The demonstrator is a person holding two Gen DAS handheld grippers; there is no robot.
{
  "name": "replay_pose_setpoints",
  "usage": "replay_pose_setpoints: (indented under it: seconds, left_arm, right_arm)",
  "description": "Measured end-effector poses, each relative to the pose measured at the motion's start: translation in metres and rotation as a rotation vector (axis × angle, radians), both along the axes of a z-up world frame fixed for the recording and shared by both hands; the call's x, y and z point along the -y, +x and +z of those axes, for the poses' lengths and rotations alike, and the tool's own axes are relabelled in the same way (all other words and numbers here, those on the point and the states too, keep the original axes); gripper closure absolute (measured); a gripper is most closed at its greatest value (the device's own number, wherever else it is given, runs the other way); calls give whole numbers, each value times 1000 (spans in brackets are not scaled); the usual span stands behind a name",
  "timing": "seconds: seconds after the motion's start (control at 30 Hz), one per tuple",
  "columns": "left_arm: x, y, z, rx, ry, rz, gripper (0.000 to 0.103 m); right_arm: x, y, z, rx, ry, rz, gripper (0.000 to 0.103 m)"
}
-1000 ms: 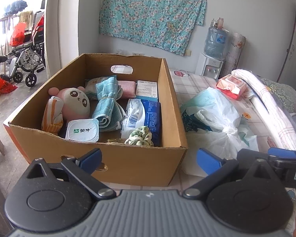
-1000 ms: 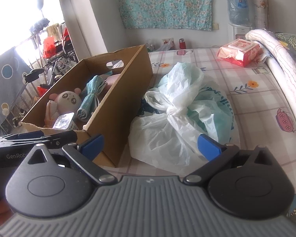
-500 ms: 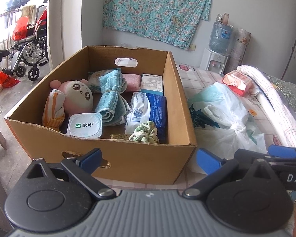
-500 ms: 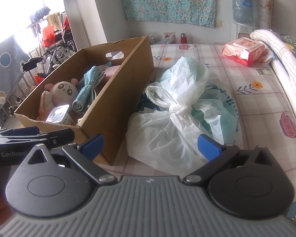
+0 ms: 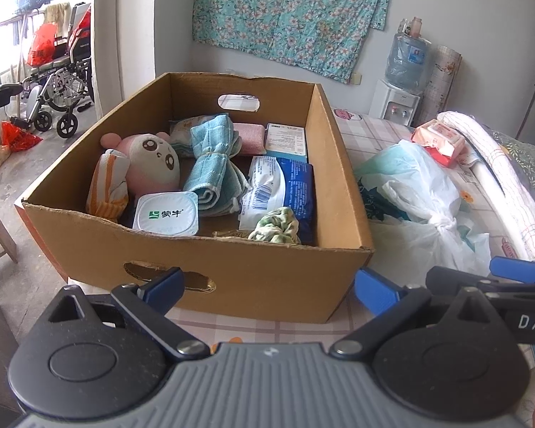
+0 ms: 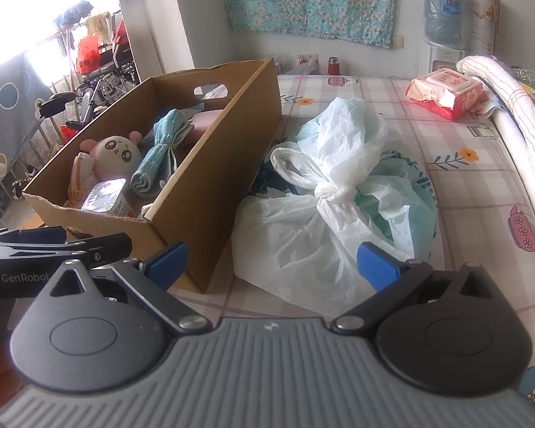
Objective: Organize soft objects
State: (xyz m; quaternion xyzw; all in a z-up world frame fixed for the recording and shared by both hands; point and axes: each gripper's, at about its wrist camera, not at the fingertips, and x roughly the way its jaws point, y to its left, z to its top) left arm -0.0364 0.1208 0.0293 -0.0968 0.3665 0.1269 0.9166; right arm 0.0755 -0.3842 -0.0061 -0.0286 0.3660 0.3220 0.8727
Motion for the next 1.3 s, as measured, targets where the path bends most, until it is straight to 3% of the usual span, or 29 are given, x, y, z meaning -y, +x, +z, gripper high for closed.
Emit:
replay_pose_setpoints:
  seconds: [1.3]
  left_arm:
    - [-12, -5, -9, -39, -27, 10, 2]
  right_arm:
    - [-15, -1, -11, -24, -31, 17, 1]
